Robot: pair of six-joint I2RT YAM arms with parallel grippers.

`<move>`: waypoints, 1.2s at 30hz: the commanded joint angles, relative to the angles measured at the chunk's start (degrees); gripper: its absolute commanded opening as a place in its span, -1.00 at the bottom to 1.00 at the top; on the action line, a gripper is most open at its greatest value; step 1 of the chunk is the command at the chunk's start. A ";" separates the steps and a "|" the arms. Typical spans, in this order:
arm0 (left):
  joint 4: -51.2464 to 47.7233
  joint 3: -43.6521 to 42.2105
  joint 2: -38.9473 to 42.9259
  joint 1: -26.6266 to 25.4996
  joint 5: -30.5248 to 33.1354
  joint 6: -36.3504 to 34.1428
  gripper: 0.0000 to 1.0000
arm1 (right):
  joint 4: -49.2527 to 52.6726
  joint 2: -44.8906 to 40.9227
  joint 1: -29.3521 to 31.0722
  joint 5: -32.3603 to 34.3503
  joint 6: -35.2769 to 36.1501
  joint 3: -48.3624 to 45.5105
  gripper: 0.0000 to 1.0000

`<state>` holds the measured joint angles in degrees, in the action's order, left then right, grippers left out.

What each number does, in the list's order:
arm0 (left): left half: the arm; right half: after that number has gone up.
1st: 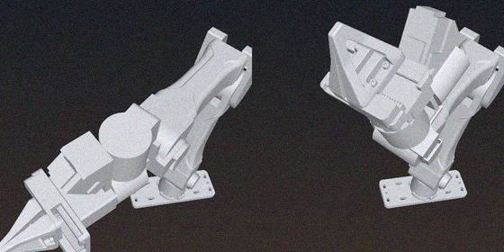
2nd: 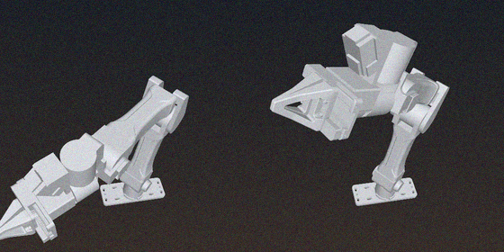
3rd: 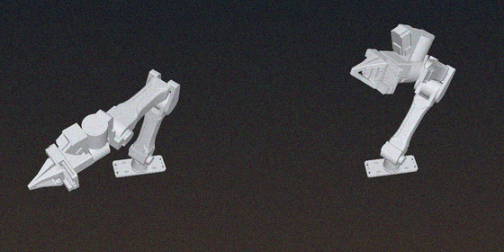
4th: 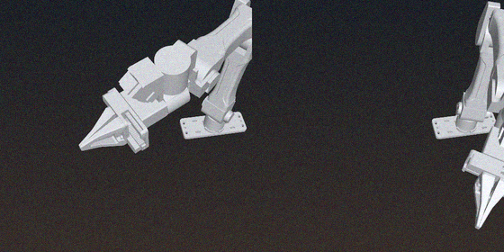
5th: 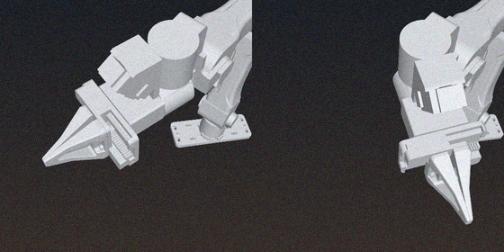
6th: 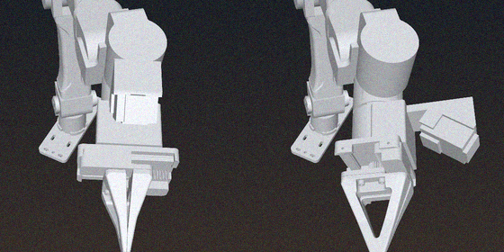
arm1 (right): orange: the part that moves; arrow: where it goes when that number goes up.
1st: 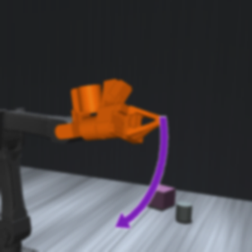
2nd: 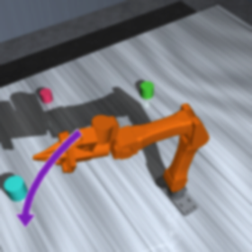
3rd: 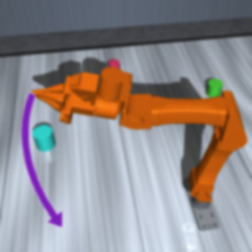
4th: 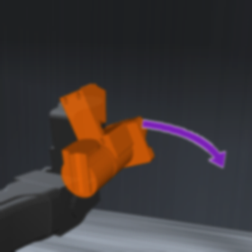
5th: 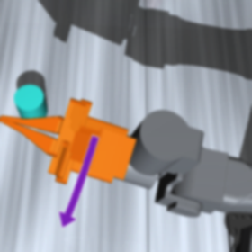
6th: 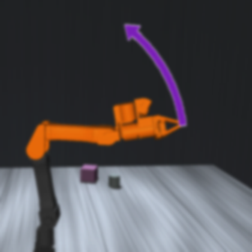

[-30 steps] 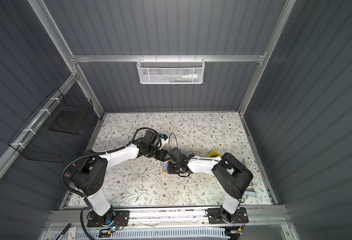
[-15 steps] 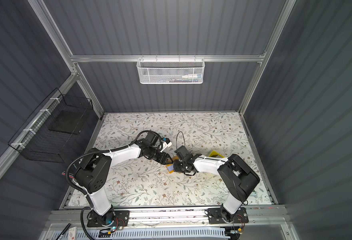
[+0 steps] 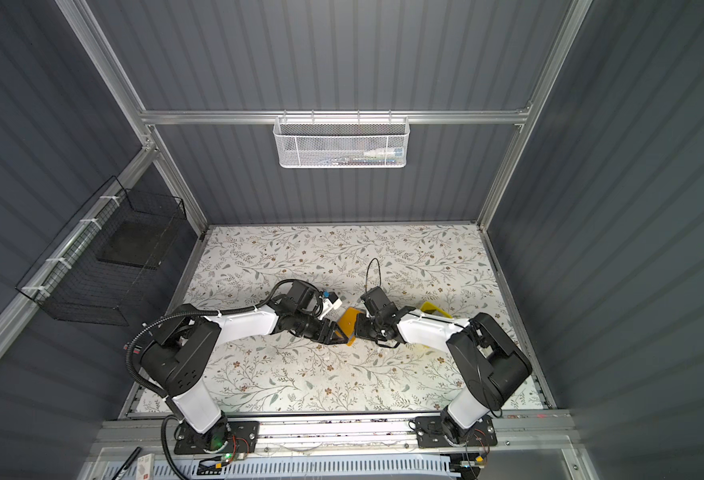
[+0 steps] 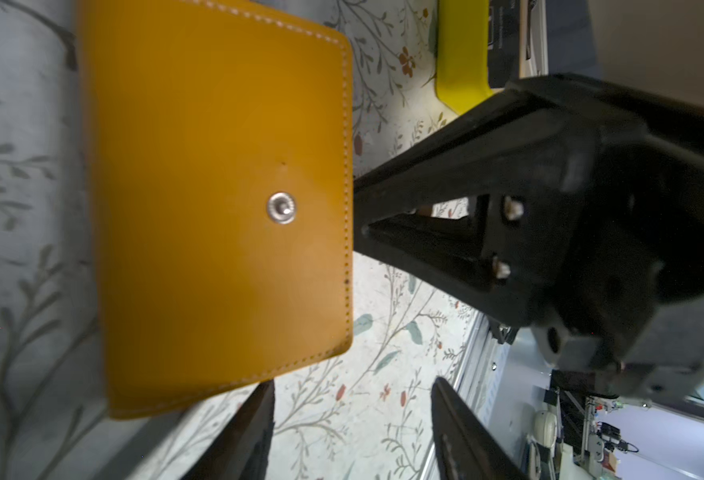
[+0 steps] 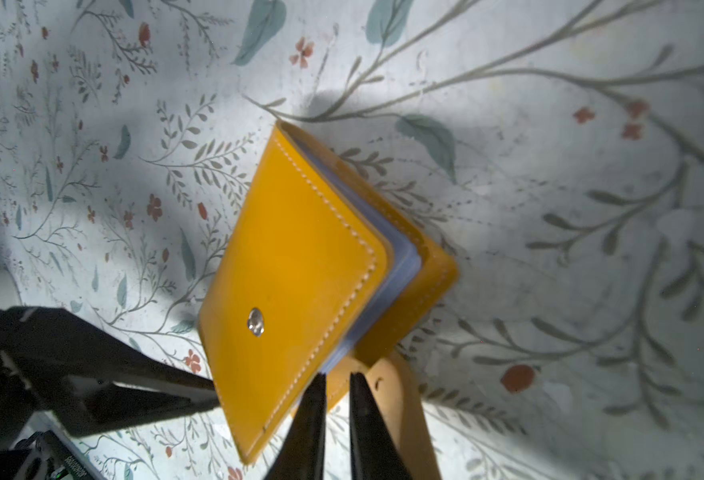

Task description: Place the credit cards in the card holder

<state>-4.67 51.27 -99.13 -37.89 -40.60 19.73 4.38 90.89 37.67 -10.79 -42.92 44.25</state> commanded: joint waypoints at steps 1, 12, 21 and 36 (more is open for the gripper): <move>3.28 -1.47 3.52 -0.18 0.89 3.91 0.19 | -1.09 -0.52 -0.02 -0.73 0.11 -0.05 -0.67; -1.70 0.75 4.89 2.77 15.87 6.03 0.30 | -0.96 0.17 0.03 0.59 -0.32 2.01 -0.64; 8.52 -1.05 -0.01 3.08 12.44 10.46 0.47 | -0.88 2.07 -0.11 0.89 -0.88 4.76 -0.63; 28.36 -11.08 2.87 -0.16 4.63 22.88 0.47 | -0.61 3.46 -0.14 0.78 -1.10 7.53 -0.63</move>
<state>19.66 41.01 -98.56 -37.08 -34.20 40.23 3.95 93.36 37.65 -9.72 -43.55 50.72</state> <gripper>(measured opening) 0.737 0.186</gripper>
